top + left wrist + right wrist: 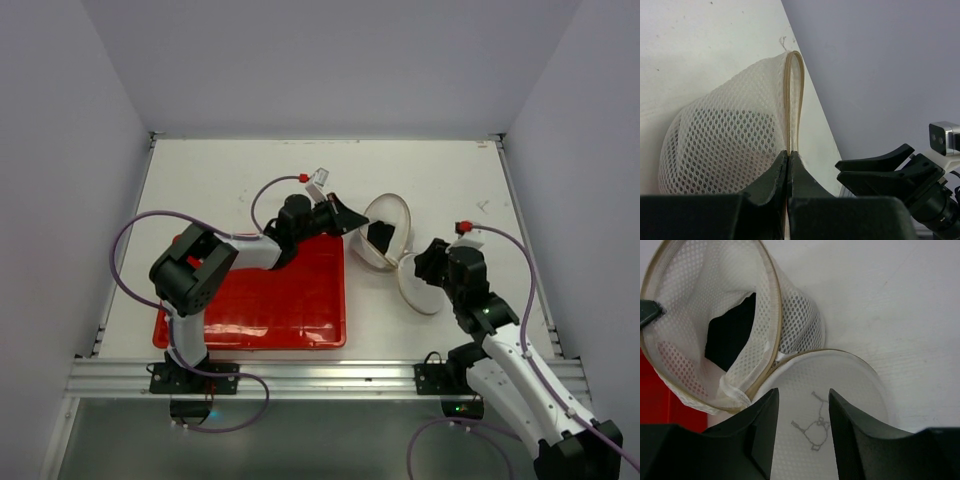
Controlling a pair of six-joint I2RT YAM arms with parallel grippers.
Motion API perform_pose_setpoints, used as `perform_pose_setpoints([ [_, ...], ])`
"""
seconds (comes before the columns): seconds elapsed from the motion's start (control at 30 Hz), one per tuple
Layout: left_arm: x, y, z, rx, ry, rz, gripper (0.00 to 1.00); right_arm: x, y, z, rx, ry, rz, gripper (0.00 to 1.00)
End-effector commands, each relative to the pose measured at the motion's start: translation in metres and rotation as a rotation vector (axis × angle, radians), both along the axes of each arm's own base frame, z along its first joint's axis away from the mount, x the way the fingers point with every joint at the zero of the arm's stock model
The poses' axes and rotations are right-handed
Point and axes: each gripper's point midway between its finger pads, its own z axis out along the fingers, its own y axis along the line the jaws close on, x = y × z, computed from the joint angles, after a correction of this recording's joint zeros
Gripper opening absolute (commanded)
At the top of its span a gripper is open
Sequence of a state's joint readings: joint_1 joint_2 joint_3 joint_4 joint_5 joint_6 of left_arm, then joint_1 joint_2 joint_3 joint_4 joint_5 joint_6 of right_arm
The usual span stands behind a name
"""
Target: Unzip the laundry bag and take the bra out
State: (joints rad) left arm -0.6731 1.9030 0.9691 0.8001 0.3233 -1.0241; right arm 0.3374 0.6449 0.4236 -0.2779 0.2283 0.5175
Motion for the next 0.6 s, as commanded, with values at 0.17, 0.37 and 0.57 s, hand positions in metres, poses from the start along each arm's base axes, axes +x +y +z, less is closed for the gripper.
perform_pose_setpoints([
  [0.17, 0.006, -0.008, 0.02, -0.011, -0.068, -0.041, 0.0, 0.049, 0.043, 0.064, 0.058, -0.134, 0.165, 0.52],
  [0.37, 0.008, -0.01, 0.011, 0.0, -0.053, -0.043, 0.0, 0.089, 0.075, 0.052, 0.025, -0.006, 0.29, 0.55],
  [0.57, 0.014, -0.013, 0.01, 0.012, -0.058, -0.039, 0.0, 0.111, 0.083, 0.03, 0.018, 0.047, 0.287, 0.54],
])
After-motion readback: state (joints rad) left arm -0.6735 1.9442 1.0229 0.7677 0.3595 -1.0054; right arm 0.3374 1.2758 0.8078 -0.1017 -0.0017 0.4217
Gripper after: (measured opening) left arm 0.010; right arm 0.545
